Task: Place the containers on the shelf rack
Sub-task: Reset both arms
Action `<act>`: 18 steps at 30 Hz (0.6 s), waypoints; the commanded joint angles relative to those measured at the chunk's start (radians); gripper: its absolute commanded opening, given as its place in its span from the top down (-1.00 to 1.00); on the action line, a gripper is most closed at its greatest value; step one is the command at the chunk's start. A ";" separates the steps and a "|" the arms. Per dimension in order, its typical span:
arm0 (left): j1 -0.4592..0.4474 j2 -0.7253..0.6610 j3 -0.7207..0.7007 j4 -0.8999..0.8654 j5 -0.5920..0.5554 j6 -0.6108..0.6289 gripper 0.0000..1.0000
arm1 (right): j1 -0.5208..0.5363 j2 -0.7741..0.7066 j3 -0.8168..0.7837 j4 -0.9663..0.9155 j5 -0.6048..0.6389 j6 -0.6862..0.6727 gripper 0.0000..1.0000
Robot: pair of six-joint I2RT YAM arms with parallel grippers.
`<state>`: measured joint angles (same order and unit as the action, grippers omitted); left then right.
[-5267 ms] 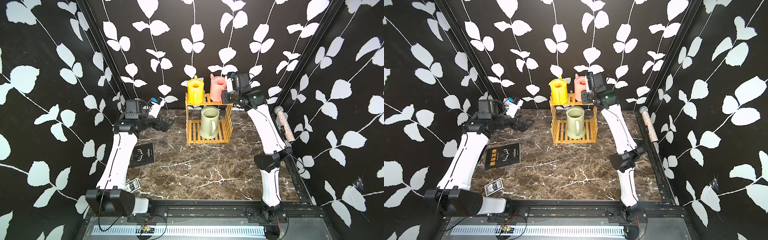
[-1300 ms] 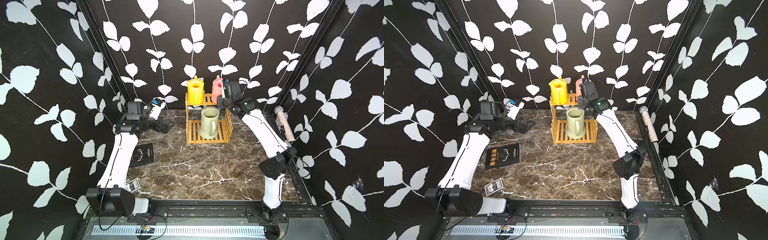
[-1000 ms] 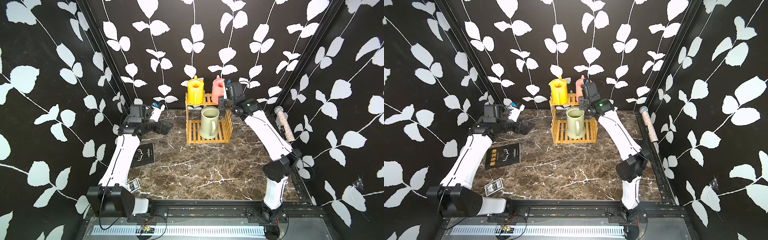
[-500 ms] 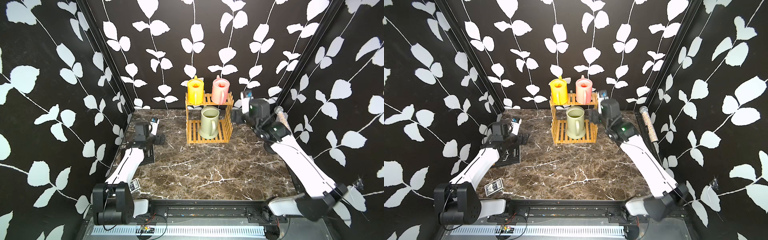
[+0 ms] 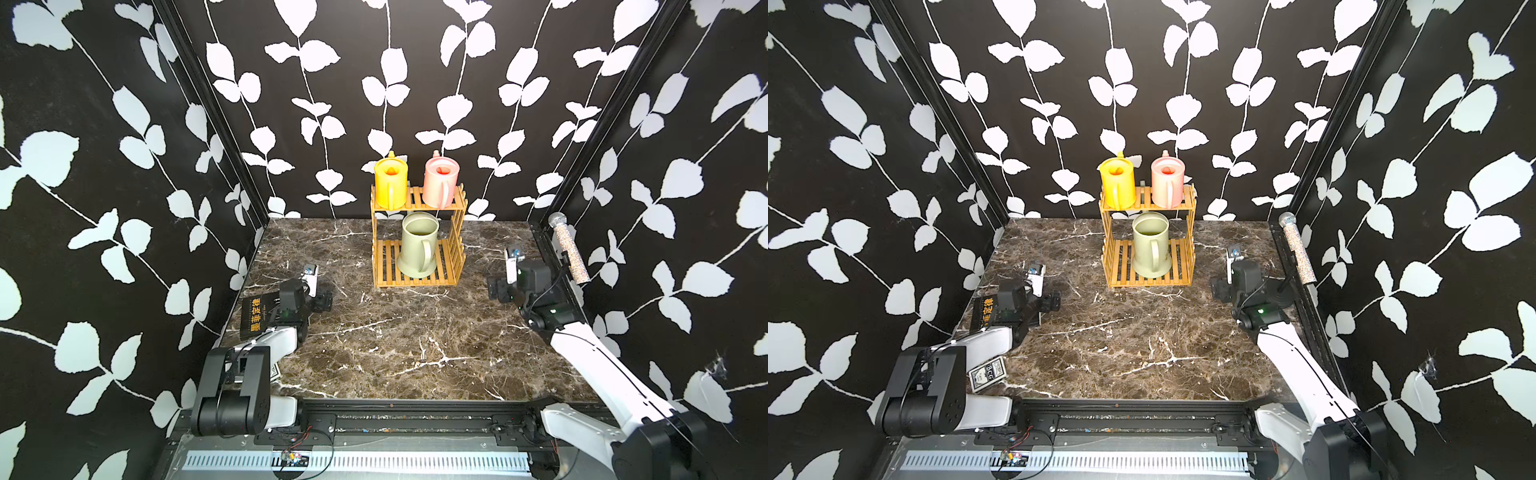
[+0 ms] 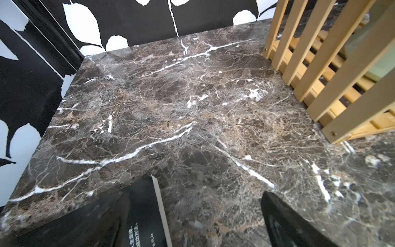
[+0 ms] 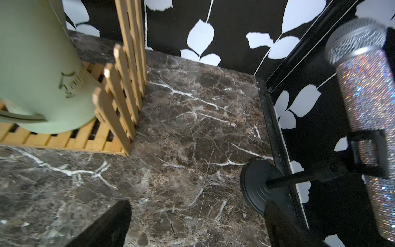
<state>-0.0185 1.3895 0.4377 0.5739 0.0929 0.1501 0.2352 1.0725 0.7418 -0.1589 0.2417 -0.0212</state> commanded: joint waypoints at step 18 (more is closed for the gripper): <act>0.005 0.163 -0.029 0.305 -0.050 -0.039 -0.97 | -0.155 0.145 -0.284 0.578 -0.131 -0.020 -0.98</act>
<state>-0.0177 1.5665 0.4187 0.8444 0.0547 0.1215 0.0849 1.2087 0.4671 0.3027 0.1360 -0.0547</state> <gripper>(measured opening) 0.985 0.988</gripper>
